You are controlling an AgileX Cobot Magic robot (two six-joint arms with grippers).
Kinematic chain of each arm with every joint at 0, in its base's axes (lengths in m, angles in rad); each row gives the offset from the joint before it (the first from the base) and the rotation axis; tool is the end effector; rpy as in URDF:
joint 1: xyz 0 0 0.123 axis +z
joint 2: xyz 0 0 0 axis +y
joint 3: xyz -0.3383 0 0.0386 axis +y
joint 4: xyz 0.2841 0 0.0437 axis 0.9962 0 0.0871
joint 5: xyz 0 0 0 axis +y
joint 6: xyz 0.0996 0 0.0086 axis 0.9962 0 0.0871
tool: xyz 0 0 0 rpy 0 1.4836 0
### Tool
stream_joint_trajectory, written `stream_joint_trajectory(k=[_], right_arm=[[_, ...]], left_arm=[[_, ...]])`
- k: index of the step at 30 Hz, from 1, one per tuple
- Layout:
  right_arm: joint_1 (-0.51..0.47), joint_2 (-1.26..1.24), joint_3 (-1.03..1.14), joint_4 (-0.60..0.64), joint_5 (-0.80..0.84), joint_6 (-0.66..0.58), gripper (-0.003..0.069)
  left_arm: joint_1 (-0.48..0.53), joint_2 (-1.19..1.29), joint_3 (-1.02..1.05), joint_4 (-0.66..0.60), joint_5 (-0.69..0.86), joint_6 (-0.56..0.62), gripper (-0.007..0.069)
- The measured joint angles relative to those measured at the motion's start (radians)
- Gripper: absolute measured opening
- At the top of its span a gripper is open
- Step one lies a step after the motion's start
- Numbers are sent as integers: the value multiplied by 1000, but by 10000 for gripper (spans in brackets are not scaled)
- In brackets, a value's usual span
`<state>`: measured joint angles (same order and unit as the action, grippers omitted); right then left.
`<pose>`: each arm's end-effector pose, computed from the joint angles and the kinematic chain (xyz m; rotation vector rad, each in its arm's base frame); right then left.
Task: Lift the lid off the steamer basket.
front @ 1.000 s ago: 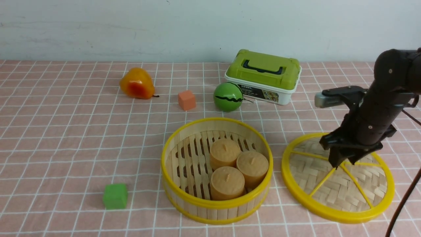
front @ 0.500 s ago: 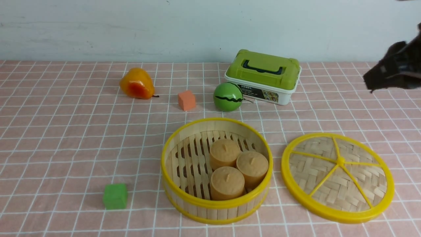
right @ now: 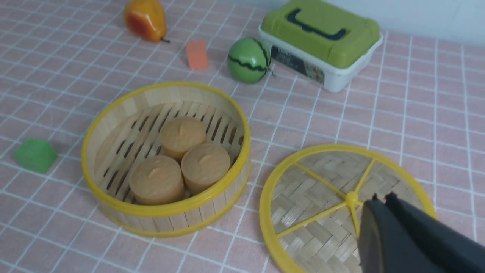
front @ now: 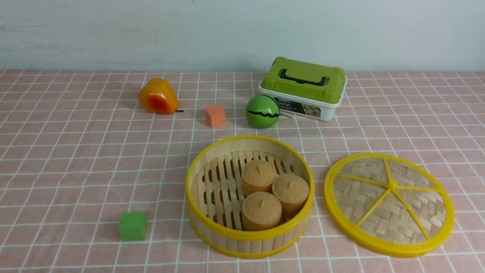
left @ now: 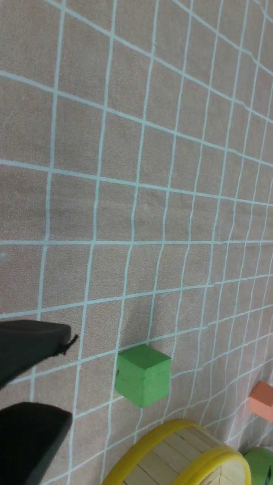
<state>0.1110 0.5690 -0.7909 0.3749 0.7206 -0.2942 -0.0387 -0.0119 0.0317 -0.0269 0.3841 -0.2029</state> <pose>0.0902 0.0344 0.4072 -0.2758 1.9278 0.3065 0.0411 -0.0026 0.1644 -0.1718 1.8841 -0.1916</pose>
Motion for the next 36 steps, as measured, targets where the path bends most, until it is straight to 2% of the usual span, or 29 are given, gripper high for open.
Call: stream_joint_trajectory(k=[9, 21, 25, 30, 36], right_arm=[[0, -192, 103, -1, -8, 0, -13], [0, -202, 105, -2, 26, 0, -7], [0, -203, 117, -40, 15, 0, -6], [0, -263, 290, -84, -205, 40, -5], [-2, -391, 593, -203, -519, 180, -4]], left_arm=[[0, 0, 0, 0, 0, 0, 239], [0, 0, 0, 0, 0, 0, 239], [0, 0, 0, 0, 0, 0, 239], [0, 0, 0, 0, 0, 0, 239], [0, 0, 0, 0, 0, 0, 239]])
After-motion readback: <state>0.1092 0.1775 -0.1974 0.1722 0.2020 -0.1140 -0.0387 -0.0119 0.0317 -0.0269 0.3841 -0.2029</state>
